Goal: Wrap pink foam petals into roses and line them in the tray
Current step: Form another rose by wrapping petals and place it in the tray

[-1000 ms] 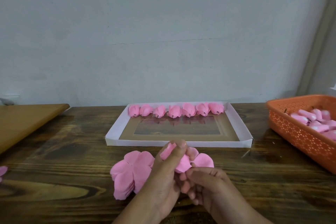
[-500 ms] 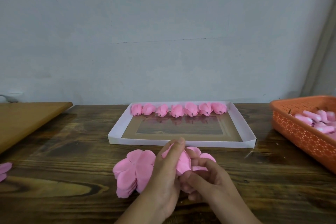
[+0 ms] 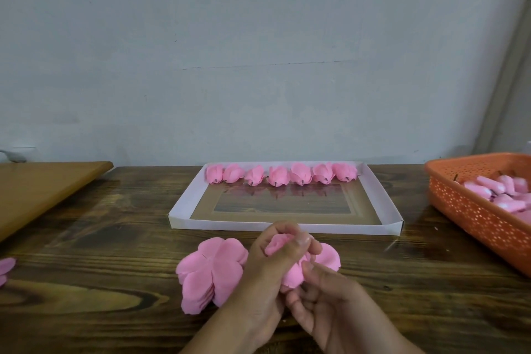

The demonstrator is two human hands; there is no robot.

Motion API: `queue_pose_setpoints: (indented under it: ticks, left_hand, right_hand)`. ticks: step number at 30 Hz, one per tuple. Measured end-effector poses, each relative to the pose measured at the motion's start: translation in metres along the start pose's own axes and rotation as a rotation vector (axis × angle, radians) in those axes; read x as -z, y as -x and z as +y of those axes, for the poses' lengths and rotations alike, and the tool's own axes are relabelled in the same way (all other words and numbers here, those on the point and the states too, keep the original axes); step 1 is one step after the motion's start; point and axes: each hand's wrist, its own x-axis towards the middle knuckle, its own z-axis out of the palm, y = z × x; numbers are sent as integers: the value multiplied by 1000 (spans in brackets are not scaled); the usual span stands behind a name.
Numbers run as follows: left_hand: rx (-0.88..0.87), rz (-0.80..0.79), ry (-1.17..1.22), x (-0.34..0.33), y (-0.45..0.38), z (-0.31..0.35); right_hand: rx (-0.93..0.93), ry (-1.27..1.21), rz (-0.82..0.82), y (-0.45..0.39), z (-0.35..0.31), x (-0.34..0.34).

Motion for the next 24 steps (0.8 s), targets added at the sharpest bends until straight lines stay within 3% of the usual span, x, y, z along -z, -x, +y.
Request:
queue_pose_setpoints:
  ticks: [6, 9, 17, 20, 24]
  left_hand:
    - [17, -260, 48, 3, 3, 10]
    - [3, -351, -19, 6, 4, 11]
    - [-86, -189, -83, 4, 0, 3]
    - [-25, -63, -84, 3, 1, 1]
    - [-20, -43, -52, 0, 3, 4]
  right_hand:
    - [-71, -228, -183, 7, -15, -5]
    - [-82, -272, -185, 7, -14, -2]
    - [0, -43, -9, 2, -7, -8]
    - [-70, -88, -44, 1, -8, -4]
    - [-189, -101, -119, -1, -9, 2]
